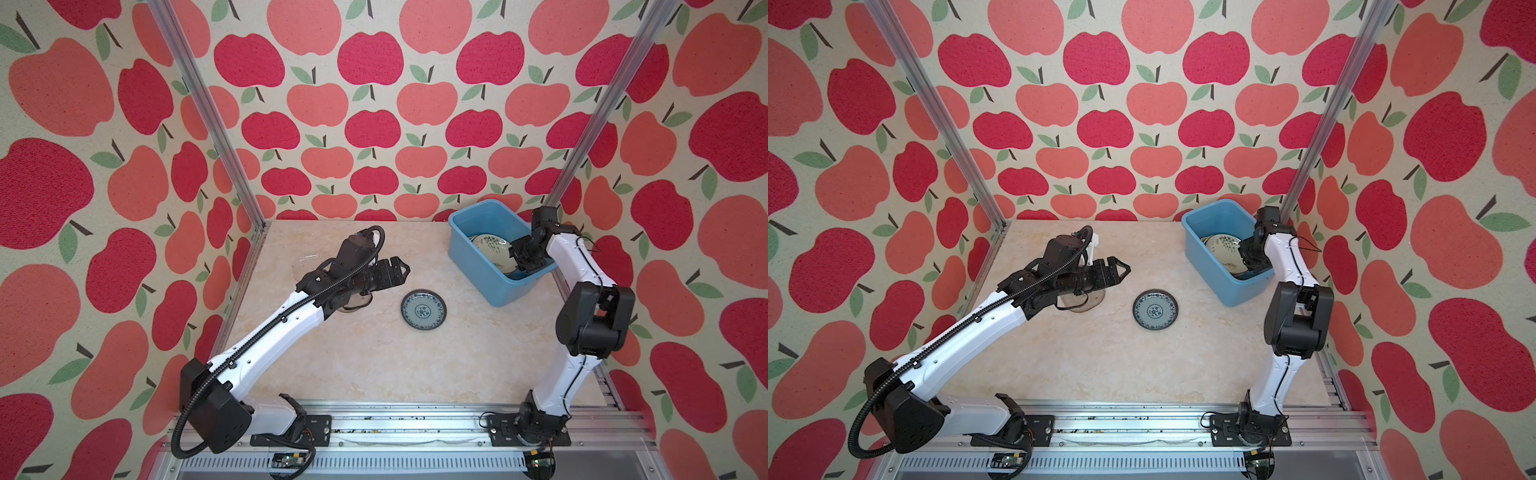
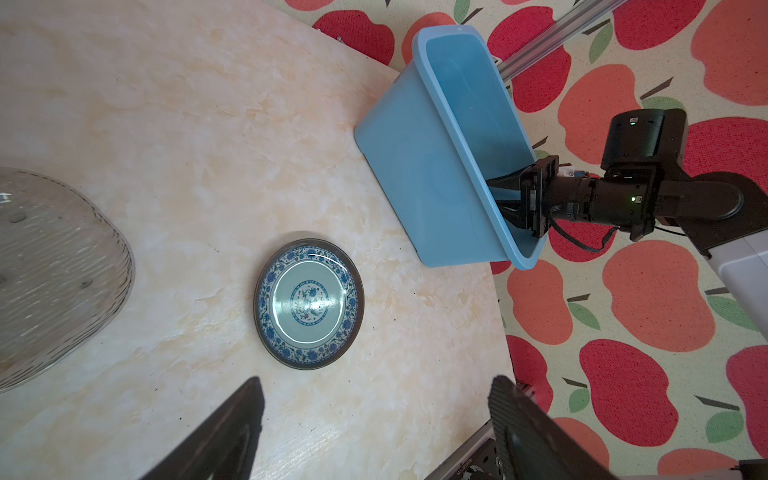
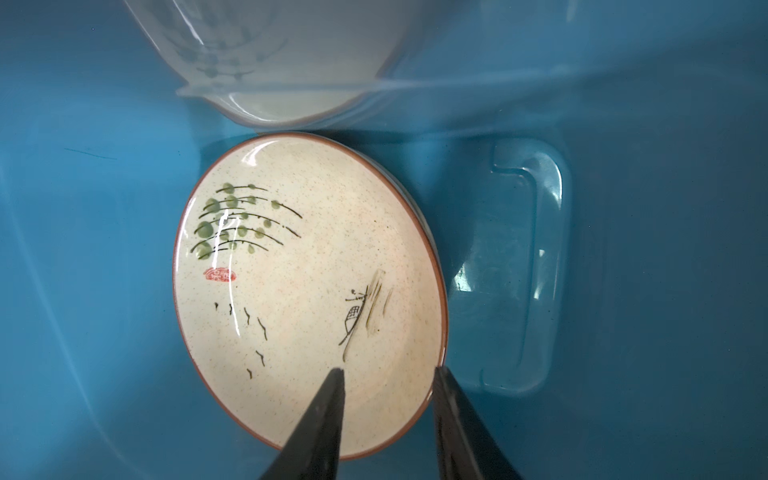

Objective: Place the plates into the plastic bin on the countertop
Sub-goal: 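Open the right gripper and withdraw it upward from the bin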

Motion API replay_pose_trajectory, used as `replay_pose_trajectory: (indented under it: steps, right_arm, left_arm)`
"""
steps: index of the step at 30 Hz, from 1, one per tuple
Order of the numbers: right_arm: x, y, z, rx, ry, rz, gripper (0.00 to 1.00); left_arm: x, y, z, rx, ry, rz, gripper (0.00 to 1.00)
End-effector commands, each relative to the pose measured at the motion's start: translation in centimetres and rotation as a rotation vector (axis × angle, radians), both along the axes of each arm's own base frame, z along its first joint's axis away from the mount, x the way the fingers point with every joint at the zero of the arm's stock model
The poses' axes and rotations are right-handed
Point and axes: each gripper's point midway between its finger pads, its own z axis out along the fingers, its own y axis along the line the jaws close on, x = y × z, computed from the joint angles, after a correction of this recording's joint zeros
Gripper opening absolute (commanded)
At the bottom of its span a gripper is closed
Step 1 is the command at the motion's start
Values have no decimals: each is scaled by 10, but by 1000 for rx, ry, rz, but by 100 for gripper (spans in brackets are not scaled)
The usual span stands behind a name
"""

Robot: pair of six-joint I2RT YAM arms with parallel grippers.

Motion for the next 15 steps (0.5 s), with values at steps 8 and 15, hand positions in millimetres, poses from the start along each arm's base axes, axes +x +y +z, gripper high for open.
replay_pose_trajectory:
  steps: [8, 15]
  right_arm:
    - [10, -9, 37, -113, -73, 92, 47]
    - [-4, 27, 171, -316, -382, 382, 58]
  left_arm:
    - [2, 10, 14, 26, -7, 2, 87]
    - [-20, 29, -2, 110, 151, 43, 86]
